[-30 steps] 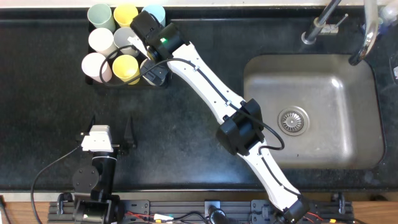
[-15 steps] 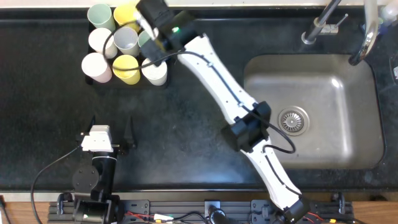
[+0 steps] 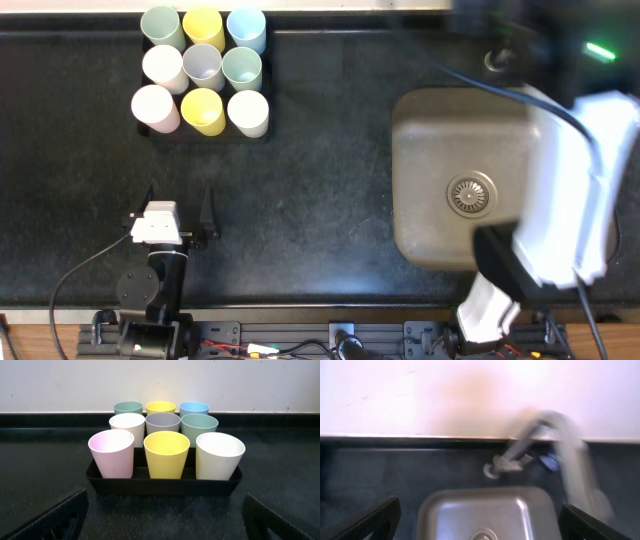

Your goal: Store Cups

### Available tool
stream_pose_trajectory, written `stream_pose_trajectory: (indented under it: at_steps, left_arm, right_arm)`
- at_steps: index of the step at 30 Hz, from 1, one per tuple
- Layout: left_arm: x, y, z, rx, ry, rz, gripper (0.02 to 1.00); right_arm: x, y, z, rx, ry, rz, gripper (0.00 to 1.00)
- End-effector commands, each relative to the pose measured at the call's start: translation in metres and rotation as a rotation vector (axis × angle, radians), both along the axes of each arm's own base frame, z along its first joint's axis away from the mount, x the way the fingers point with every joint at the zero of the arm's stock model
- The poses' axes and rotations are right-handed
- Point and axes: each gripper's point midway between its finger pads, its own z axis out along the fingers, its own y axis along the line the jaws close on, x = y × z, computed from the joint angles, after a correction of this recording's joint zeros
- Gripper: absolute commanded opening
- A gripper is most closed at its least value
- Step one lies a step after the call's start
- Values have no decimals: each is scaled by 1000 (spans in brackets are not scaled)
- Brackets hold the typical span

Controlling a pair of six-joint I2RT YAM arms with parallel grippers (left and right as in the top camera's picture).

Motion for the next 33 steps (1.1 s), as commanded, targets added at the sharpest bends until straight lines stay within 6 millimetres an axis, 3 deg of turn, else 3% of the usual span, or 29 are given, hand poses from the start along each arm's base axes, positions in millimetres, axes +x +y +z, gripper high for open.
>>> stream_pose_trajectory:
  at_steps: [1,3,6,8,11,13,16,19,22,28,33]
  left_arm:
    - [0,-1,1,17,-6,-8,998]
    - [0,-1,1,17,-6,-8,998]
    - [0,-1,1,17,-6,-8,998]
    - [0,-1,1,17,-6,-8,998]
    - [0,-1,1,17,-6,-8,998]
    - [0,-1,1,17,-6,-8,998]
    - [0,-1,1,17,-6,-8,998]
    - [0,-1,1,17,-6,-8,998]
    - [0,-1,1,17,-6,-8,998]
    - [0,-1,1,17,-6,-8,998]
    - [0,-1,1,17,-6,-8,998]
  right_arm:
    - [-62,-2,12,156,13,52,998]
    - [-93,-4,-3,192,72,60,998]
    - [-138,1,-47,240,156,87,998]
    - [-147,1,-71,229,113,104,996]
    - [-143,1,-109,210,-112,142,998]
    - [-134,2,-118,208,-350,168,998]
    - [-133,2,-99,197,-773,208,996]
    - [-151,1,-91,183,-1049,231,998]
    - [-158,0,-114,180,-1096,236,998]
    - [-147,1,-175,187,-961,225,998]
    - [-143,1,-204,191,-878,218,996]
